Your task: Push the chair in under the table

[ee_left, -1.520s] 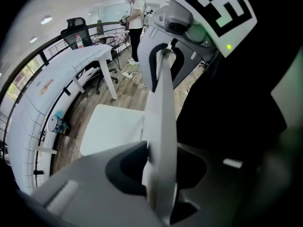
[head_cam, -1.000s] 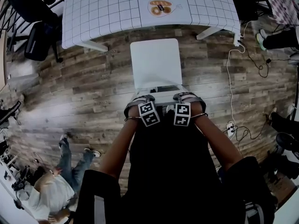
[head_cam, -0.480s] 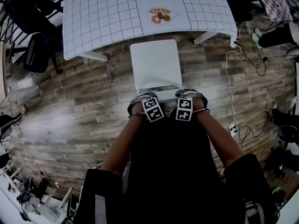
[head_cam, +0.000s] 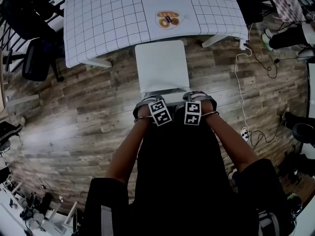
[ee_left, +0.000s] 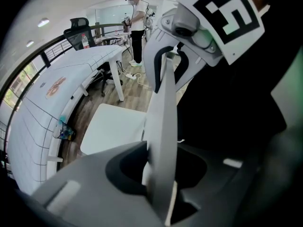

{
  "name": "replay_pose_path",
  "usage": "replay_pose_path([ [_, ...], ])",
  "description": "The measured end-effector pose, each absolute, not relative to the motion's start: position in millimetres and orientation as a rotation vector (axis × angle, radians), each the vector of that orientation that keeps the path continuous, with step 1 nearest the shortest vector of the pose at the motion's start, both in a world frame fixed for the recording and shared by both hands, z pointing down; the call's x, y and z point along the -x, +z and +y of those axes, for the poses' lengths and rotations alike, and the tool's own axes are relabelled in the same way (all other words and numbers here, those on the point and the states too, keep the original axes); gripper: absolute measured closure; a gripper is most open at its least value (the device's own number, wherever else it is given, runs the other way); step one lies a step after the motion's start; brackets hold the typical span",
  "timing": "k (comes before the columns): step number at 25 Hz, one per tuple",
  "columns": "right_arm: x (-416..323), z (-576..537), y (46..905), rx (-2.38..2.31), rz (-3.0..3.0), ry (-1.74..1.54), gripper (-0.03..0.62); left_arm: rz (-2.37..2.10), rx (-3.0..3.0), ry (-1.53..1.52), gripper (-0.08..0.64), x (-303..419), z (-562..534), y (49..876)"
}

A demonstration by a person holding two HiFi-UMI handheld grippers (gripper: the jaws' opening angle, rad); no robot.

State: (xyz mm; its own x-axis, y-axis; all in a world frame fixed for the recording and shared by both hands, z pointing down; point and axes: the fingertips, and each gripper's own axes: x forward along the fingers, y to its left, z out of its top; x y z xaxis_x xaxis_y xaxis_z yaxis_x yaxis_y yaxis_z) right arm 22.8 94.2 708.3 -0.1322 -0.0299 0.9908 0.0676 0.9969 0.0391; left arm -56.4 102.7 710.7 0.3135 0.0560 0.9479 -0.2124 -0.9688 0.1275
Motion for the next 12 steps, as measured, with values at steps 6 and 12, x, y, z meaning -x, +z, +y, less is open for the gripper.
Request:
replay_pose_path([
  [6, -21.2, 83.4, 708.5, 0.004, -1.686, -0.087, 0.514, -0.162, -2.348, 1.726, 0.453, 59.0, 91.0, 710.8],
  [12, -23.5, 78.4, 708.4, 0.01, -1.687, -0.066, 0.512, -0.18, -2.343, 1.723, 0.453, 57.0, 85.2, 711.0],
])
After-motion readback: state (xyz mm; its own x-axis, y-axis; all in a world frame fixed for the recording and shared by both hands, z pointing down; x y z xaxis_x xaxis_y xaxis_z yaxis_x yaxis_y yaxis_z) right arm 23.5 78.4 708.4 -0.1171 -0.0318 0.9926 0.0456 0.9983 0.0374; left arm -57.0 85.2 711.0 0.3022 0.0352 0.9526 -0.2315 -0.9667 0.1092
